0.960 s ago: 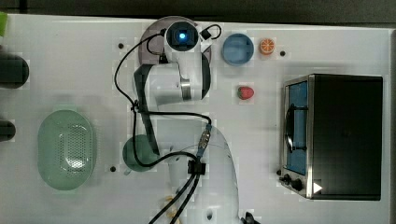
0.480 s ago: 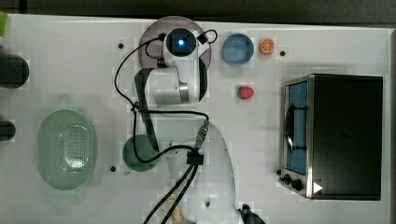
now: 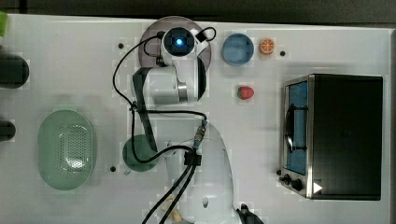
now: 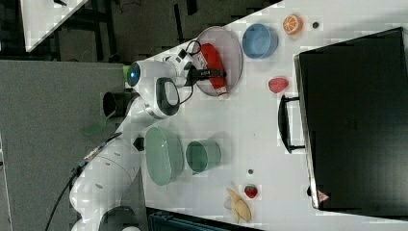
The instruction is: Pick ketchup from plate and place it on table.
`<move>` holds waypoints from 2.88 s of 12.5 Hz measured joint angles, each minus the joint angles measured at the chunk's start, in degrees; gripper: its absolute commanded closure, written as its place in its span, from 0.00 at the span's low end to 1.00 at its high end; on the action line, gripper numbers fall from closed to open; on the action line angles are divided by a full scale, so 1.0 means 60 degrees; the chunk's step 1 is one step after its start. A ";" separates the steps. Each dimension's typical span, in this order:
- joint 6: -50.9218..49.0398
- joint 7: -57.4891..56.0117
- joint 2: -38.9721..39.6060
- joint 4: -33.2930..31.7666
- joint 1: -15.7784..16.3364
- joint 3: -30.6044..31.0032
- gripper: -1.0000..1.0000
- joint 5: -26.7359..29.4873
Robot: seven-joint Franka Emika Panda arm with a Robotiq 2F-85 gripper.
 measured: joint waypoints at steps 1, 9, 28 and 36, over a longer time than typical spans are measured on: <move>-0.0224 0.0019 -0.0028 0.0065 0.0022 -0.0023 0.42 0.0002; -0.3436 0.0205 -0.3222 0.0131 -0.0510 -0.0035 0.42 0.0883; -0.3054 0.1599 -0.7416 -0.5847 -0.1346 -0.0594 0.42 0.1229; -0.0508 0.2329 -0.6545 -0.7656 -0.1113 -0.0351 0.29 0.0615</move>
